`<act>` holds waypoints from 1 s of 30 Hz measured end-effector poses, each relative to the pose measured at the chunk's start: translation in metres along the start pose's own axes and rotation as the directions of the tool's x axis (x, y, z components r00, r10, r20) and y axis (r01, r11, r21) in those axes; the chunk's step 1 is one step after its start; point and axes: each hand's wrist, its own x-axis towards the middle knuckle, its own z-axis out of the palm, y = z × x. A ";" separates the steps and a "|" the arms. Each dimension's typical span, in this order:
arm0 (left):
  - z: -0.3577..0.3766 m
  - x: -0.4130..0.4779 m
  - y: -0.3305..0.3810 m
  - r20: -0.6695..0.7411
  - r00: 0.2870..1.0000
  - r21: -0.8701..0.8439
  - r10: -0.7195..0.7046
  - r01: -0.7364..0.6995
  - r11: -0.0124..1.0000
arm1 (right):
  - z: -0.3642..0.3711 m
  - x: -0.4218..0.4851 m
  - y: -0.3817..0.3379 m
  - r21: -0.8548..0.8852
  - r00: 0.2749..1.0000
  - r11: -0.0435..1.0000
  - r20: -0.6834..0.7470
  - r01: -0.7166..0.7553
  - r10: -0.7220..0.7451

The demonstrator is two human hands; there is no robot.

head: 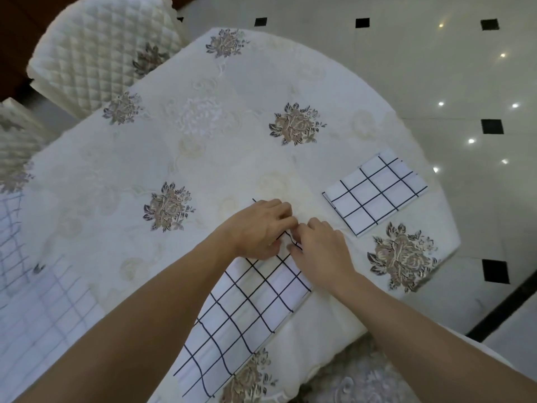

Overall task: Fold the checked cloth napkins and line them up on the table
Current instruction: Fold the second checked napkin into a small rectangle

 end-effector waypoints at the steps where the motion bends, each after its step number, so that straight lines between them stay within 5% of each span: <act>1: -0.001 0.002 -0.001 -0.003 1.000 -0.010 -0.006 0.006 1.000 | -0.002 0.001 0.001 0.020 1.000 1.000 -0.006 0.017 -0.016; 9: -0.024 0.043 -0.017 -0.018 1.000 -0.013 -0.016 0.016 1.000 | -0.034 0.029 0.019 -0.023 0.989 0.991 -0.078 0.128 -0.130; 14: -0.040 0.034 -0.014 -0.106 0.994 0.080 -0.006 0.015 0.997 | -0.062 0.027 0.010 -0.038 0.996 0.996 0.002 0.087 -0.087; 24: -0.073 -0.088 0.025 -0.263 0.965 0.122 0.006 0.027 0.992 | -0.085 -0.060 -0.085 -0.315 0.990 0.944 -0.070 0.098 -0.126; 30: -0.045 -0.178 0.046 -0.371 0.925 0.073 -0.084 0.120 0.990 | -0.048 -0.117 -0.144 -0.315 0.955 0.930 -0.160 0.191 -0.250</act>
